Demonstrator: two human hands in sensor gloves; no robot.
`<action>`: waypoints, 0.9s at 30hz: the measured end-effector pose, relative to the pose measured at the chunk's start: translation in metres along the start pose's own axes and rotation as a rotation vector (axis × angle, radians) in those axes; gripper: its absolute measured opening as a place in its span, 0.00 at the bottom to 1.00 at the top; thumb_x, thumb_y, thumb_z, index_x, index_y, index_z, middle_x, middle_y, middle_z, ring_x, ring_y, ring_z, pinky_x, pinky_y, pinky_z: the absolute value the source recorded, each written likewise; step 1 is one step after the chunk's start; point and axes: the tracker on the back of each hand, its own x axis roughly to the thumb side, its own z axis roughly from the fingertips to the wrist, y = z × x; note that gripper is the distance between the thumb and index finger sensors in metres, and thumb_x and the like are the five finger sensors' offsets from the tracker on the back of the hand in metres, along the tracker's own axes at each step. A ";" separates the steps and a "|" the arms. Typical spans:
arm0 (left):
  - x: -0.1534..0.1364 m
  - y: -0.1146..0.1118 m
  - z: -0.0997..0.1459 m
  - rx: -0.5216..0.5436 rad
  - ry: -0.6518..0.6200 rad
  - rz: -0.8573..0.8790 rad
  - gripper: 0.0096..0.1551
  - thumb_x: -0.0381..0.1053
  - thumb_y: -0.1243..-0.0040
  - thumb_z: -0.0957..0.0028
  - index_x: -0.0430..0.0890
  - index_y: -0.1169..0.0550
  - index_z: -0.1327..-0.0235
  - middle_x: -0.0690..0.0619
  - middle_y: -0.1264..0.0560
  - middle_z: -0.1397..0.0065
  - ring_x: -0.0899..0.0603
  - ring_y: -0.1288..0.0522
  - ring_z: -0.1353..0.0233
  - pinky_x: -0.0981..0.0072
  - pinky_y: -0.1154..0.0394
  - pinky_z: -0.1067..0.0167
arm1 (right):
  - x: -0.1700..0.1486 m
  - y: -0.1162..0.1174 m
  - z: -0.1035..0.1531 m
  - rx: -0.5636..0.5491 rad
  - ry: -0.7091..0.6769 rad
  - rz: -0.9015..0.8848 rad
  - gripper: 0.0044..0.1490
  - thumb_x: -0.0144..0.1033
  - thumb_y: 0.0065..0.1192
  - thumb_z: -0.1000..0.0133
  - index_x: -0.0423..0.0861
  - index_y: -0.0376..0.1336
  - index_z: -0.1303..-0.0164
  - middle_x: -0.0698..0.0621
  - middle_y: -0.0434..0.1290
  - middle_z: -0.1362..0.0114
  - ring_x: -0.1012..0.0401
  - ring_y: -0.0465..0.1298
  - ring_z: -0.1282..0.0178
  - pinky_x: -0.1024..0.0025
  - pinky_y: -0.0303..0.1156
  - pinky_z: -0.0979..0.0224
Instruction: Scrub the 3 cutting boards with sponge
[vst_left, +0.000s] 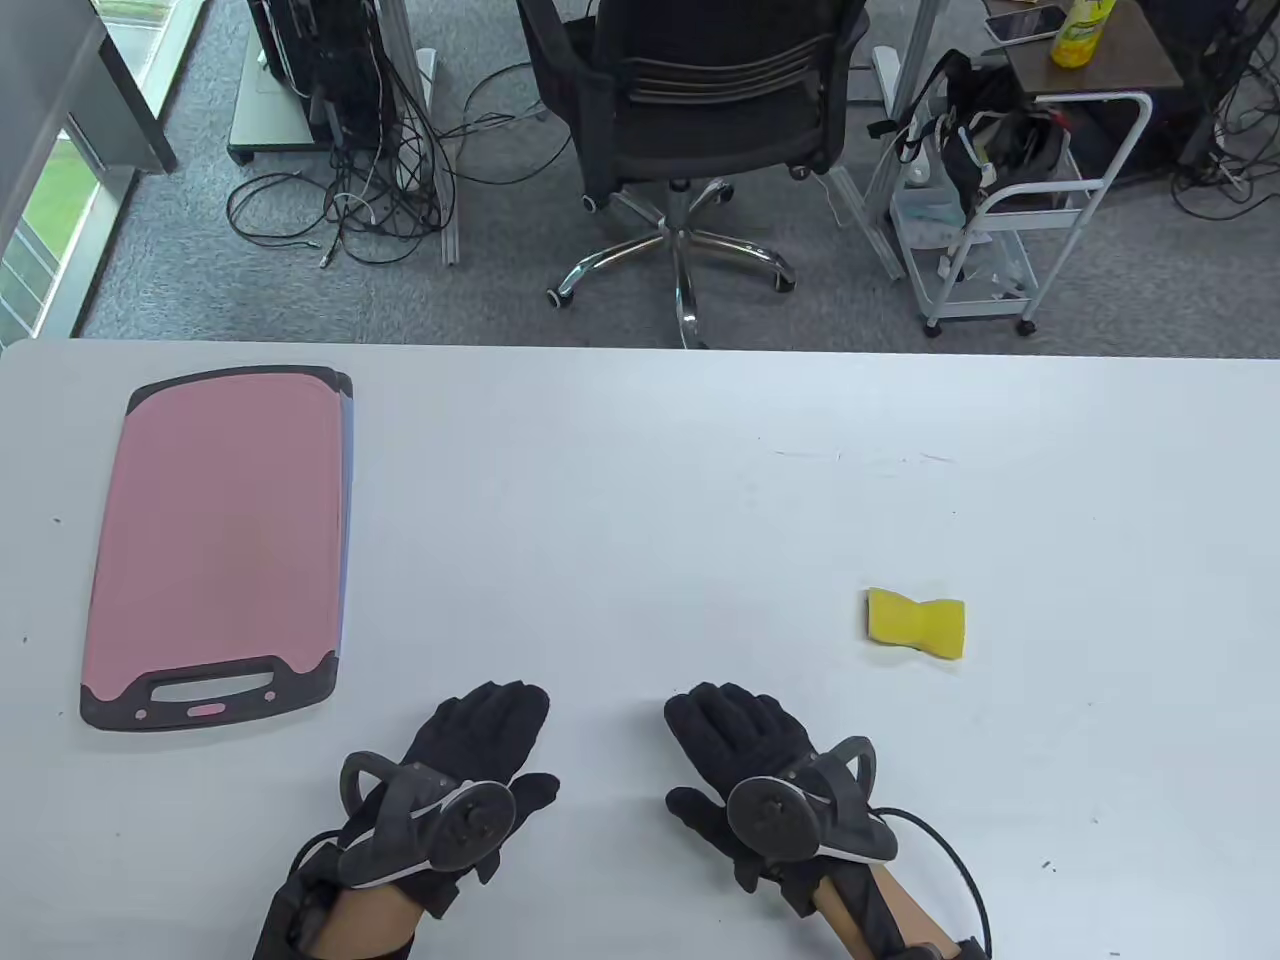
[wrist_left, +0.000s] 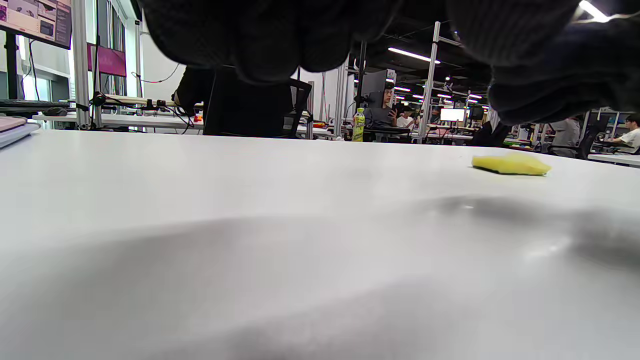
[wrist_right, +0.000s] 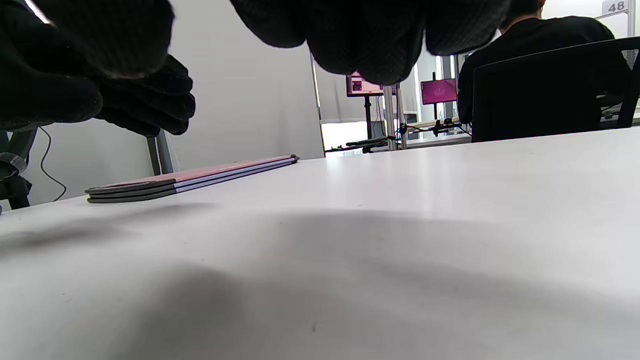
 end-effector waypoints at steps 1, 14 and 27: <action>-0.001 0.000 0.000 0.005 0.003 0.000 0.52 0.72 0.42 0.50 0.48 0.40 0.16 0.45 0.33 0.16 0.36 0.29 0.21 0.42 0.28 0.28 | 0.000 0.000 0.000 0.001 0.002 0.000 0.52 0.61 0.58 0.49 0.47 0.49 0.19 0.42 0.55 0.18 0.45 0.60 0.21 0.43 0.57 0.23; -0.004 0.001 -0.003 -0.006 0.025 0.032 0.52 0.72 0.42 0.50 0.48 0.41 0.16 0.45 0.34 0.15 0.35 0.30 0.20 0.41 0.29 0.28 | -0.074 -0.057 0.014 -0.123 0.259 0.103 0.50 0.58 0.61 0.49 0.48 0.50 0.19 0.44 0.54 0.18 0.43 0.55 0.19 0.38 0.53 0.22; -0.010 -0.002 -0.006 -0.042 0.034 0.054 0.53 0.72 0.42 0.50 0.48 0.40 0.16 0.44 0.34 0.16 0.35 0.29 0.20 0.41 0.29 0.28 | -0.200 -0.063 -0.001 0.161 0.640 0.114 0.53 0.49 0.70 0.52 0.50 0.48 0.20 0.46 0.50 0.16 0.44 0.52 0.17 0.35 0.48 0.21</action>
